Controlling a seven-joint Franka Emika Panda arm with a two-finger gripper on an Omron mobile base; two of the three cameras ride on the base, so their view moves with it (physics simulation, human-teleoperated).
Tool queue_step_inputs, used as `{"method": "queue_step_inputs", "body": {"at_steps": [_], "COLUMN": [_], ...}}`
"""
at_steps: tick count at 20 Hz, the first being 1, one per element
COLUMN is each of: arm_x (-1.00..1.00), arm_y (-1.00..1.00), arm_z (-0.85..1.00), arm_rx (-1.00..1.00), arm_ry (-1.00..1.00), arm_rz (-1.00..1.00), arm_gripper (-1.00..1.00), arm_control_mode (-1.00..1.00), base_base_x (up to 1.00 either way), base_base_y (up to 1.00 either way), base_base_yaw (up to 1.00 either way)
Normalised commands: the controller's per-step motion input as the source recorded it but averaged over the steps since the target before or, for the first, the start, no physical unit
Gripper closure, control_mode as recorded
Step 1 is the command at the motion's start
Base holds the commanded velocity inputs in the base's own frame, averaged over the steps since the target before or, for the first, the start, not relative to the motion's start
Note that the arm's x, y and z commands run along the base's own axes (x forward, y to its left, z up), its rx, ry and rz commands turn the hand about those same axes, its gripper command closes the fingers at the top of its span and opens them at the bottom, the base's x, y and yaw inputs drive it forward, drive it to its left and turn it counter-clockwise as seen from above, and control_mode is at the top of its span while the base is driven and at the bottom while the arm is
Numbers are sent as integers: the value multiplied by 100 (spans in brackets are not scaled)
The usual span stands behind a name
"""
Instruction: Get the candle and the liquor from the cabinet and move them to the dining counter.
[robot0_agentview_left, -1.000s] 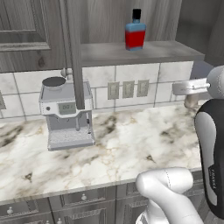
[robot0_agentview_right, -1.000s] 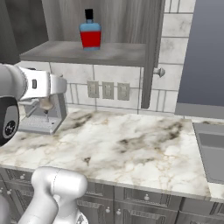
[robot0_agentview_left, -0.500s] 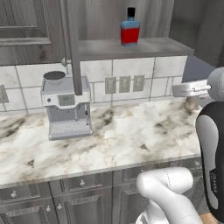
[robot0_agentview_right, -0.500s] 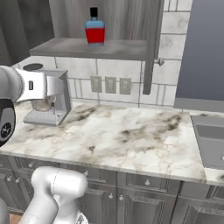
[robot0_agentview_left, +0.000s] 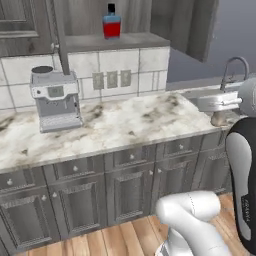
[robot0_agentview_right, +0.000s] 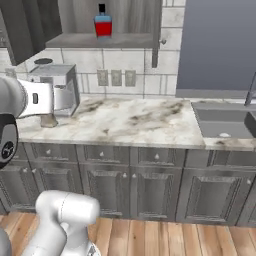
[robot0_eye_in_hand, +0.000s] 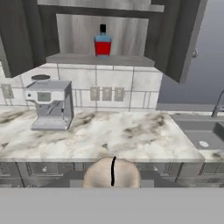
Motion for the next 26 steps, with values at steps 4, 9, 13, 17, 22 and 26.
{"method": "queue_step_inputs", "body": {"at_steps": [4, 9, 13, 17, 22, 26], "arm_x": [0, 0, 0, 0, 0, 0], "arm_y": [0, 0, 0, 0, 0, 0], "arm_z": [0, 0, 0, 0, 0, 0], "arm_rx": [0, 0, 0, 0, 0, 0], "arm_ry": [0, 0, 0, 0, 0, 0], "arm_rz": [0, 0, 0, 0, 0, 0], "arm_gripper": [100, 100, 100, 100, 100, 100], "arm_control_mode": [100, 100, 100, 100, 100, 100], "base_base_x": [-52, -2, 0, 0, 0, 0], "base_base_y": [-4, 0, 0, 0, 0, 0], "base_base_yaw": [-86, -100, -100, -100, -100, -100]}}
